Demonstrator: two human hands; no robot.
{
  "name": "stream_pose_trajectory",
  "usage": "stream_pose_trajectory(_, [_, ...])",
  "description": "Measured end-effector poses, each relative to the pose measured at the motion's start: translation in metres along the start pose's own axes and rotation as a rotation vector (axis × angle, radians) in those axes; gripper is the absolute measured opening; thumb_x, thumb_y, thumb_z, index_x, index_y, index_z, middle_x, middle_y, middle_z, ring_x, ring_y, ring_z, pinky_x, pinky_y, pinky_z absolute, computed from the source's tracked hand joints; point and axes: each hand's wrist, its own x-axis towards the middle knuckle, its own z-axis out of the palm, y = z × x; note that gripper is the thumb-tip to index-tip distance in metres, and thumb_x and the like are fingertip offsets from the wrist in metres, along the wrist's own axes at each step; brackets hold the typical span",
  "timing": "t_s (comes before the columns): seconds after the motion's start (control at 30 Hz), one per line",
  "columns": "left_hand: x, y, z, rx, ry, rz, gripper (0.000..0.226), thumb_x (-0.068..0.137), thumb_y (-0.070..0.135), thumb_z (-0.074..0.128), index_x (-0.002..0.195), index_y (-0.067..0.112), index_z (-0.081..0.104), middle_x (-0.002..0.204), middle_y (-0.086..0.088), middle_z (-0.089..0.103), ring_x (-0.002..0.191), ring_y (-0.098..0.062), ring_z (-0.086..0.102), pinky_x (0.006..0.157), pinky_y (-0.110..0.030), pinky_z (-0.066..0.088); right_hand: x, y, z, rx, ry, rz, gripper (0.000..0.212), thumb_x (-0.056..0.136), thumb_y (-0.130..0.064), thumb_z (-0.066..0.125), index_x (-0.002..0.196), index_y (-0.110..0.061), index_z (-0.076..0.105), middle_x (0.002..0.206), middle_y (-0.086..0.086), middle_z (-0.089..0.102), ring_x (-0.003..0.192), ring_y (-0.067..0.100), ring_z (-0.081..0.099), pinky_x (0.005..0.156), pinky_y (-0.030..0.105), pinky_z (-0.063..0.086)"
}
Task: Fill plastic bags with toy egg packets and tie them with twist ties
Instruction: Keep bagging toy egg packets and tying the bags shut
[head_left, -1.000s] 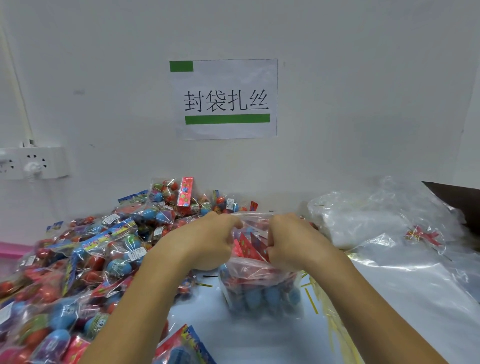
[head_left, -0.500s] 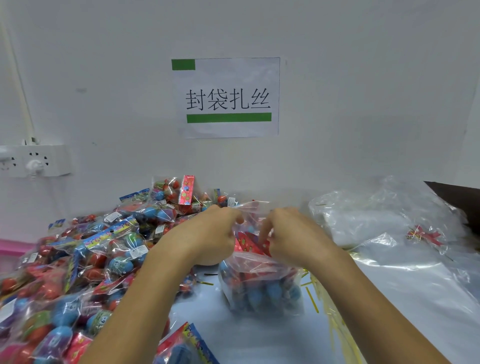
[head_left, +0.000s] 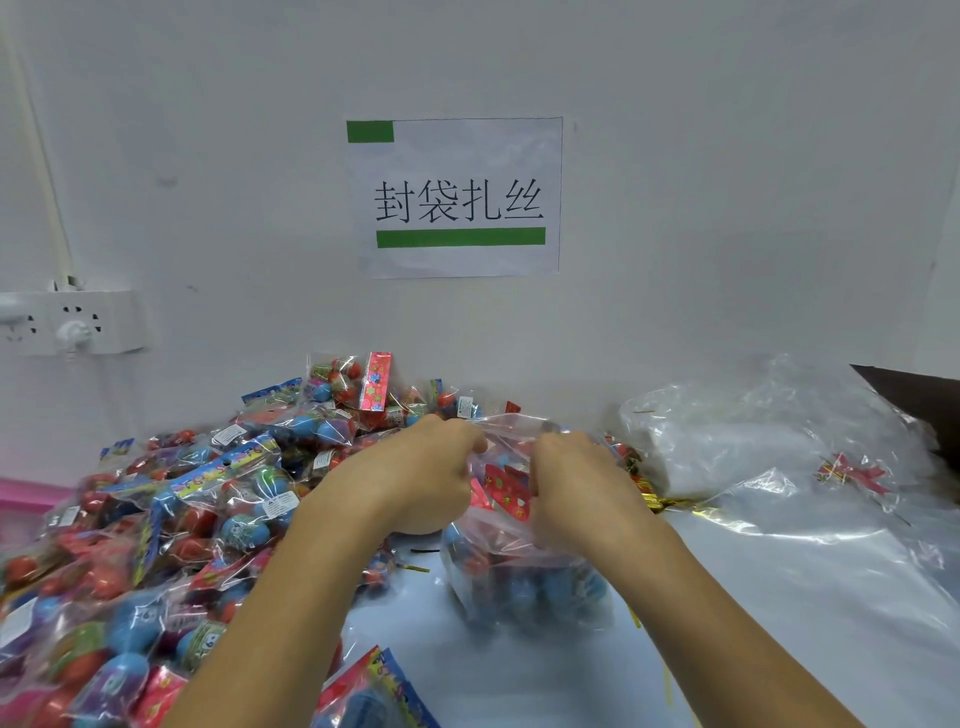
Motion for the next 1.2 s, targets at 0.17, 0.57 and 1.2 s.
stream_pose_trajectory(0.17, [-0.001, 0.001, -0.001, 0.004, 0.005, -0.003, 0.057, 0.093, 0.006, 0.04, 0.147, 0.023, 0.043, 0.141, -0.008, 0.051, 0.122, -0.025, 0.055, 0.104, -0.042, 0.046, 0.0, 0.0, 0.001, 0.051, -0.017, -0.084, 0.022, 0.085, -0.007, 0.061, 0.095, -0.025, 0.068, 0.108, 0.004, 0.059, 0.097, 0.028, 0.059, 0.074, 0.035, 0.048])
stream_pose_trajectory(0.57, [-0.001, 0.0, -0.001, -0.005, 0.005, -0.002, 0.056, 0.091, 0.005, 0.042, 0.145, 0.021, 0.045, 0.135, -0.008, 0.053, 0.111, -0.025, 0.058, 0.094, -0.041, 0.051, 0.001, -0.01, 0.014, 0.079, -0.142, -0.127, 0.04, 0.1, -0.038, 0.05, 0.069, -0.014, 0.04, 0.104, 0.018, 0.053, 0.085, 0.032, 0.049, 0.062, 0.031, 0.034])
stream_pose_trajectory(1.2, [-0.003, 0.001, -0.004, 0.002, 0.009, 0.005, 0.058, 0.092, 0.006, 0.039, 0.146, 0.025, 0.045, 0.138, -0.007, 0.053, 0.12, -0.025, 0.055, 0.103, -0.042, 0.046, 0.003, -0.011, 0.011, 0.308, -0.273, -0.035, 0.027, 0.092, -0.018, 0.056, 0.068, -0.009, 0.065, 0.065, 0.006, 0.057, 0.066, 0.021, 0.052, 0.059, 0.029, 0.042])
